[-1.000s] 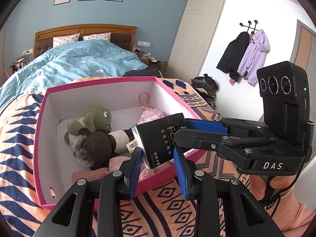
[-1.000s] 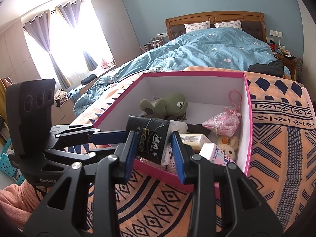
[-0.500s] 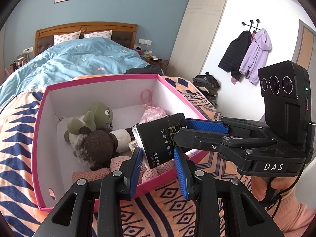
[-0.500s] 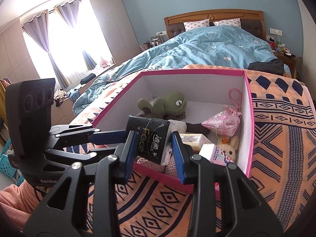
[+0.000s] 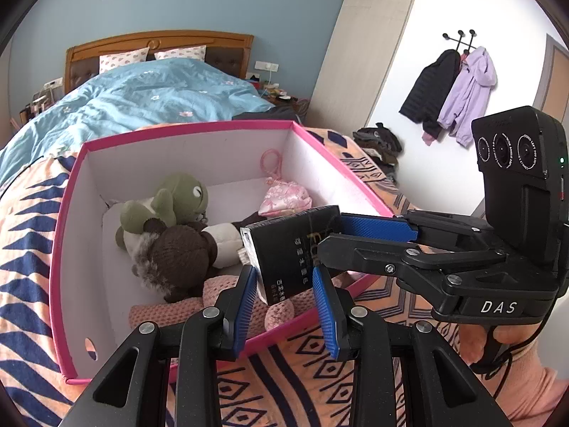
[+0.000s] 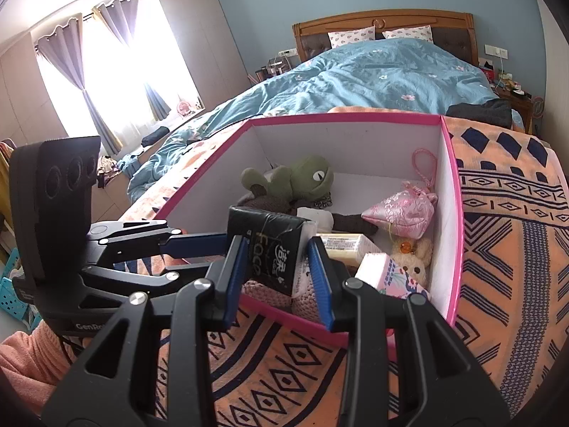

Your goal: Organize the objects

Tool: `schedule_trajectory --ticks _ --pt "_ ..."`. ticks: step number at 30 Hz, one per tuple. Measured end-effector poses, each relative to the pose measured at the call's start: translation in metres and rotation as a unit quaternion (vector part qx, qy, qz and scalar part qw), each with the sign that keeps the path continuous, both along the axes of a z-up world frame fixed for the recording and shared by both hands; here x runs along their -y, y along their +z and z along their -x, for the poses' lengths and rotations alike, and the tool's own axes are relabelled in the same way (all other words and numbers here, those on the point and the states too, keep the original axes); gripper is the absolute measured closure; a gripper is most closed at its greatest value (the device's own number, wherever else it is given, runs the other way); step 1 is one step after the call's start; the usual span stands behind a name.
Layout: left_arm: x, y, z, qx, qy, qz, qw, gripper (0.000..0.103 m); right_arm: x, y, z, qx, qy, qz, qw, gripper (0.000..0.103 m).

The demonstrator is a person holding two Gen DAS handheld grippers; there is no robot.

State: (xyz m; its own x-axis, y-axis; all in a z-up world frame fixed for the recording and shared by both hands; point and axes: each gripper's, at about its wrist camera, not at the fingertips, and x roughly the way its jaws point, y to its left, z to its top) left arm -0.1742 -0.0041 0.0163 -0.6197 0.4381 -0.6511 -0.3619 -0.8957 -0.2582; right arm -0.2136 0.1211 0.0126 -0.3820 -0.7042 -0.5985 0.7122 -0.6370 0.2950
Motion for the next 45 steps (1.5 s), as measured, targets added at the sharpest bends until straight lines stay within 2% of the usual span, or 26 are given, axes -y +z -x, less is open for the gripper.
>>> schedule_trajectory --ticks 7,14,16,17,22,24,26,28,29,32,36,42,45 --pt "0.0 -0.006 0.004 0.012 0.007 0.006 0.9999 0.071 0.005 -0.008 0.002 0.002 -0.005 -0.019 1.0 0.064" --pt "0.001 -0.003 -0.005 -0.007 0.021 0.02 0.9996 0.068 0.005 -0.015 0.003 -0.006 -0.026 -0.037 0.999 0.064" --pt "0.003 -0.001 -0.01 -0.017 0.028 0.023 0.9992 0.057 0.002 -0.014 0.002 -0.008 -0.034 -0.036 0.999 0.063" --pt "0.004 0.0 -0.014 -0.023 0.031 0.024 0.999 0.056 0.0 -0.014 0.001 -0.01 -0.038 -0.035 0.999 0.06" --pt "0.009 0.01 -0.042 -0.064 0.039 0.024 0.9969 0.028 -0.011 -0.007 -0.014 -0.033 -0.047 -0.028 0.998 0.05" --pt "0.012 0.012 -0.057 -0.08 0.042 0.022 0.9957 0.023 -0.015 -0.004 -0.025 -0.045 -0.046 -0.023 0.998 0.04" --pt "0.015 0.013 -0.068 -0.09 0.048 0.02 0.9946 0.016 -0.019 -0.002 -0.039 -0.067 -0.051 -0.021 0.996 0.024" --pt "0.019 0.013 -0.079 -0.1 0.064 0.019 0.9928 0.004 -0.023 -0.001 -0.054 -0.084 -0.054 -0.014 0.995 0.016" --pt "0.021 0.013 -0.085 -0.106 0.072 0.014 0.9916 0.0 -0.025 -0.001 -0.061 -0.09 -0.057 -0.012 0.994 0.014" --pt "0.028 0.008 -0.1 -0.112 0.099 0.017 0.9886 0.0 -0.027 -0.006 -0.08 -0.11 -0.069 -0.016 0.991 0.0" --pt "0.032 -0.004 -0.112 -0.097 0.123 0.023 0.9874 0.0 -0.028 -0.021 -0.097 -0.122 -0.082 -0.033 0.989 0.0" --pt "0.026 -0.018 -0.128 -0.092 0.143 0.052 0.9841 0.0 -0.029 -0.045 -0.106 -0.092 -0.084 -0.038 0.991 0.0" --pt "0.025 -0.022 -0.132 -0.088 0.146 0.051 0.984 0.0 -0.033 -0.049 -0.108 -0.082 -0.088 -0.032 0.992 0.0"
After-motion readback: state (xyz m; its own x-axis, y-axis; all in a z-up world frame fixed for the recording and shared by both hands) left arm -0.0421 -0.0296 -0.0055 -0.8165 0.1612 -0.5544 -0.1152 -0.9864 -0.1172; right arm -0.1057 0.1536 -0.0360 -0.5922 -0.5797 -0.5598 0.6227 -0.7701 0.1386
